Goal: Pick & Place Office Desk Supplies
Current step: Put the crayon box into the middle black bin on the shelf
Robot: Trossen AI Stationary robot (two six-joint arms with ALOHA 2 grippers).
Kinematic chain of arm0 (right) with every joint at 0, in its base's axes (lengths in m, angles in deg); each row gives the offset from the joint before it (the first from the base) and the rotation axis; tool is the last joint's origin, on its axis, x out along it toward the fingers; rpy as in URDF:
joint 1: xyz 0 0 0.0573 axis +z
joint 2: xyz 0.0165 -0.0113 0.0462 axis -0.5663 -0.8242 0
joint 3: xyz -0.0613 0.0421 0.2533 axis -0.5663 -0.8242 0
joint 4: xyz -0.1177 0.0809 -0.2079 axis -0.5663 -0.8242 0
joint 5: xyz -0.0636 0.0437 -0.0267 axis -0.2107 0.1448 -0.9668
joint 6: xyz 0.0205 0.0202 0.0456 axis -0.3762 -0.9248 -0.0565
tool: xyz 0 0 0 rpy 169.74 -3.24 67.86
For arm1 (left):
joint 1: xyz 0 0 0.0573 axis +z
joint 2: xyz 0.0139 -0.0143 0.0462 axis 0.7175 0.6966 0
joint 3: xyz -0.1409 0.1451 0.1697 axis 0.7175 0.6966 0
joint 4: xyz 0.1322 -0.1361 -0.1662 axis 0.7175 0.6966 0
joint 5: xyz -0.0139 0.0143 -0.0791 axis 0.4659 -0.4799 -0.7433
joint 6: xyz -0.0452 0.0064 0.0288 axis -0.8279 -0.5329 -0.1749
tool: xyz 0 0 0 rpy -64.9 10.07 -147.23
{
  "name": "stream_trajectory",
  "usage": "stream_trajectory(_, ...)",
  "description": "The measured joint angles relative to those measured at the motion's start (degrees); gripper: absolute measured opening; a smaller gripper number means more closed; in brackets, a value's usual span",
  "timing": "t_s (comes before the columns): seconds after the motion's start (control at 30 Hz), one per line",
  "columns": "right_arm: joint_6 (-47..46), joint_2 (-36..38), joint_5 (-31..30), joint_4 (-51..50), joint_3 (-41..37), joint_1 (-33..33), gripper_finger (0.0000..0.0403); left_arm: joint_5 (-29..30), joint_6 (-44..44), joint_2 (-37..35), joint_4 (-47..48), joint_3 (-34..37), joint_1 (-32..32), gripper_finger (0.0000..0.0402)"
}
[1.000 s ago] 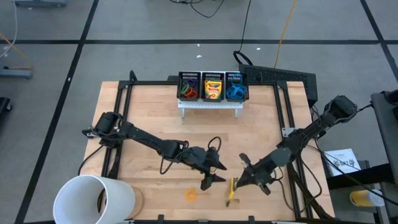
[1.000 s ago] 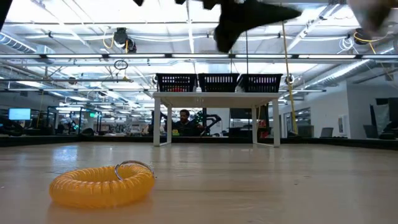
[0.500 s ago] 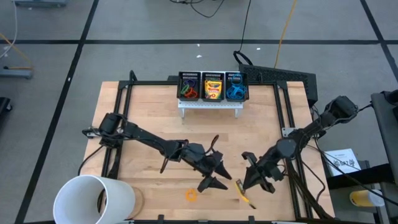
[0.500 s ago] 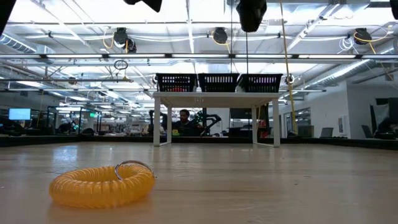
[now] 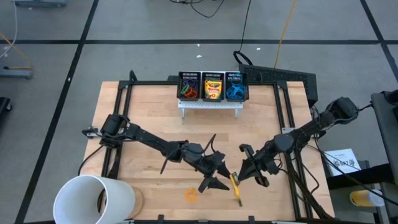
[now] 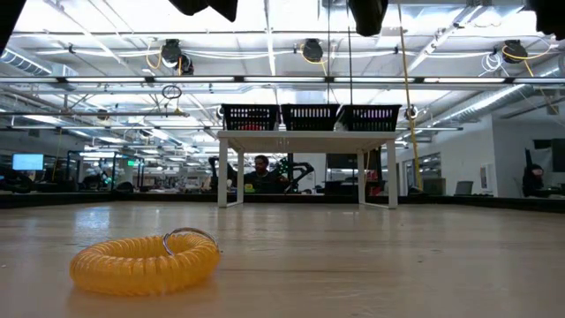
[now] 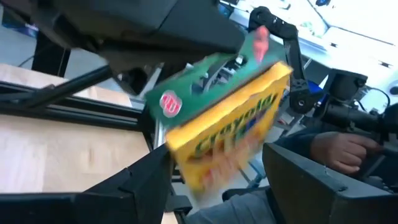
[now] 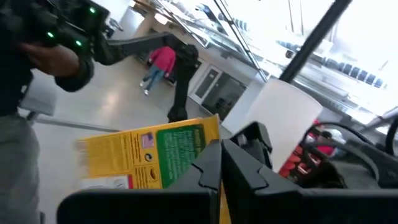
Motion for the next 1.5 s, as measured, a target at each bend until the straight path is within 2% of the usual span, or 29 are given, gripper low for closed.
stream_trajectory(0.37, 1.6, 0.1, 0.0, 0.3, 0.0, -3.9, 0.0, 0.0, 1.0, 0.0, 0.4, 0.0, -0.8, 0.0255)
stream_trajectory(0.7, 1.5, 2.6, -0.4, -5.9, 0.0, -4.1, 0.0, -0.1, 3.4, -0.1, -1.4, 0.0, -2.0, 0.0255)
stream_trajectory(0.93, 3.3, 2.6, -4.1, -6.7, 0.0, -4.1, 0.0, -0.2, 3.5, -0.1, -1.5, 0.0, -2.1, 0.0252)
stream_trajectory(1.07, 4.3, 2.6, -6.5, -6.8, 0.0, -4.1, 0.0, -0.2, 3.5, -0.1, -1.5, 0.0, -2.1, 0.0217)
stream_trajectory(1.33, 4.0, 2.6, -6.8, -8.9, 0.0, -4.1, 0.0, 0.0, 3.4, -0.1, -1.6, 0.0, -2.0, 0.0104)
stream_trajectory(1.5, 2.9, 2.5, -6.8, -9.9, 0.0, -4.1, 0.0, 0.1, 3.6, -0.1, -1.6, 0.0, -2.0, 0.0065)
